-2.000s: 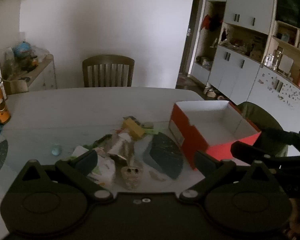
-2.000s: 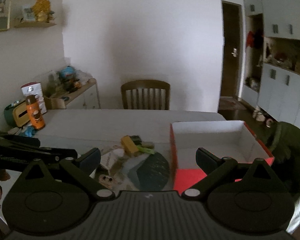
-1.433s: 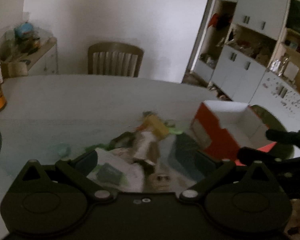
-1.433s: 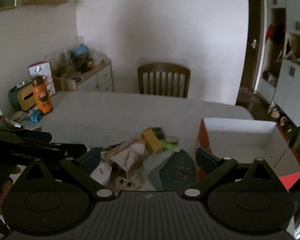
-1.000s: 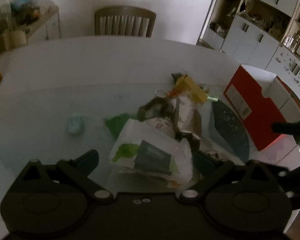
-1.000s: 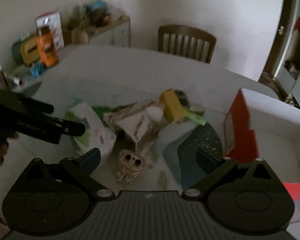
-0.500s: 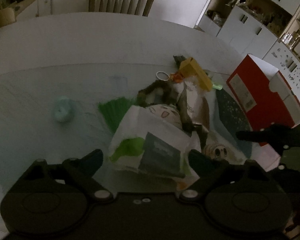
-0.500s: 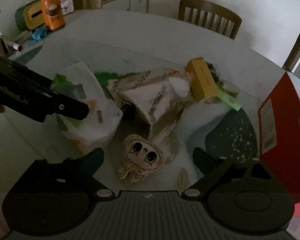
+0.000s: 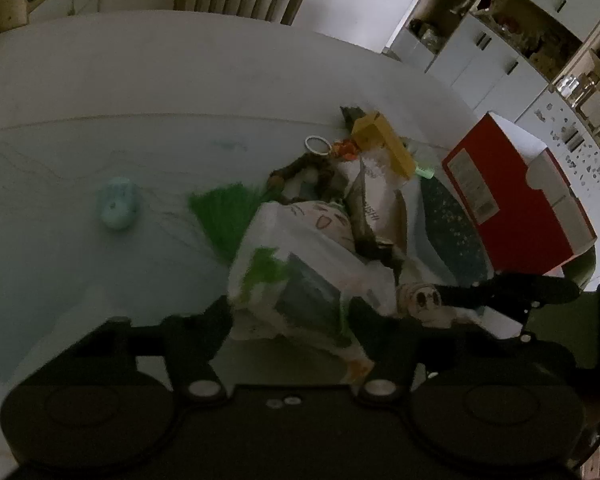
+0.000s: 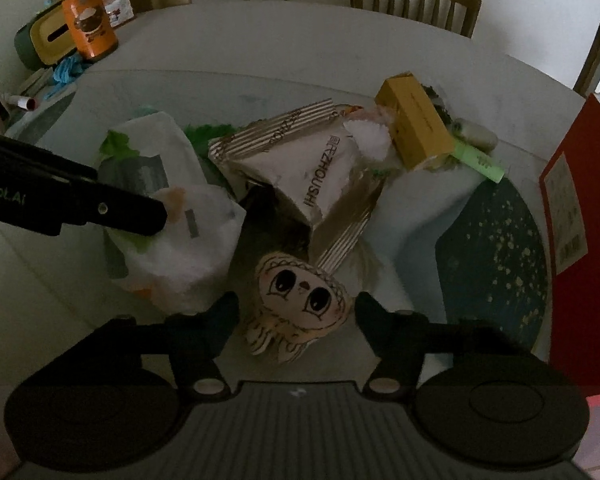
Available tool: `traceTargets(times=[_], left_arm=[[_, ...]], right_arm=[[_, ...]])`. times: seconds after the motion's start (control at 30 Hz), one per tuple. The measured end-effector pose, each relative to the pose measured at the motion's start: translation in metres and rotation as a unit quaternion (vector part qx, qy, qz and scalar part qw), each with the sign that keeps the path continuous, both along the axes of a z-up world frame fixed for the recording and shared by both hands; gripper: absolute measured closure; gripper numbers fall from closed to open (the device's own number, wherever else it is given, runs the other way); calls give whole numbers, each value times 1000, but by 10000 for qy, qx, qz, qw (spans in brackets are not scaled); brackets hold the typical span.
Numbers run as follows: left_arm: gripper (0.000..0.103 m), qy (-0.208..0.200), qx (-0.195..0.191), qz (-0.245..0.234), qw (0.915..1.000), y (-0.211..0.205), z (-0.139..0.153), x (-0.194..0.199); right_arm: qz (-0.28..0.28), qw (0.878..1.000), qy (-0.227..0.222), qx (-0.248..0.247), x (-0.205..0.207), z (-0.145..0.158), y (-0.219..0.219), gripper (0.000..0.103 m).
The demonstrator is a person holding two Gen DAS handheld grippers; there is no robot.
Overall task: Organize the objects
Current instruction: 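Grasp the white-and-green plastic bag with the left gripper while the right grasps the cartoon plush, then carry the bag and plush with both grippers over the open shoebox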
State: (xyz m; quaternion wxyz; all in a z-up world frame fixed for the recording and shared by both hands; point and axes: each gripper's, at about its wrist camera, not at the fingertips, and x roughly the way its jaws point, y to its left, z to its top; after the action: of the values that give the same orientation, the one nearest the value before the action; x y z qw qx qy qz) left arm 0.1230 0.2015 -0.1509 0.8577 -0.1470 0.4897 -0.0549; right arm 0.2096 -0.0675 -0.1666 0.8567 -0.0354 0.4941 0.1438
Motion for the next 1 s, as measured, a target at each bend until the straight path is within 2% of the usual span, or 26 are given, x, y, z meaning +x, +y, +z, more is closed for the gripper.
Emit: traceTargets(times=[0.1, 0.27, 0.3, 0.47, 0.67, 1.0], left_arm=[[52, 25, 17, -37, 10000, -2, 3, -1], [63, -64, 35, -68, 9999, -5, 11, -7], [71, -85, 20, -71, 9999, -5, 13, -8], [79, -182, -25, -113, 9998, -6, 17, -15], [81, -303, -114, -168, 9993, -11, 26, -23], [81, -474, -237, -369, 9979, -40, 60, -23]], right_arm=[[-66, 10000, -1, 1, -2, 2, 2, 50], [-88, 9999, -62, -4, -8, 5, 4, 52], [-85, 9999, -75, -1, -10, 6, 5, 53], [-215, 9997, -115, 1, -19, 15, 1, 53], [-398, 9990, -196, 113, -33, 33, -11, 53], [-775, 9963, -310, 225, -52, 85, -54, 53]])
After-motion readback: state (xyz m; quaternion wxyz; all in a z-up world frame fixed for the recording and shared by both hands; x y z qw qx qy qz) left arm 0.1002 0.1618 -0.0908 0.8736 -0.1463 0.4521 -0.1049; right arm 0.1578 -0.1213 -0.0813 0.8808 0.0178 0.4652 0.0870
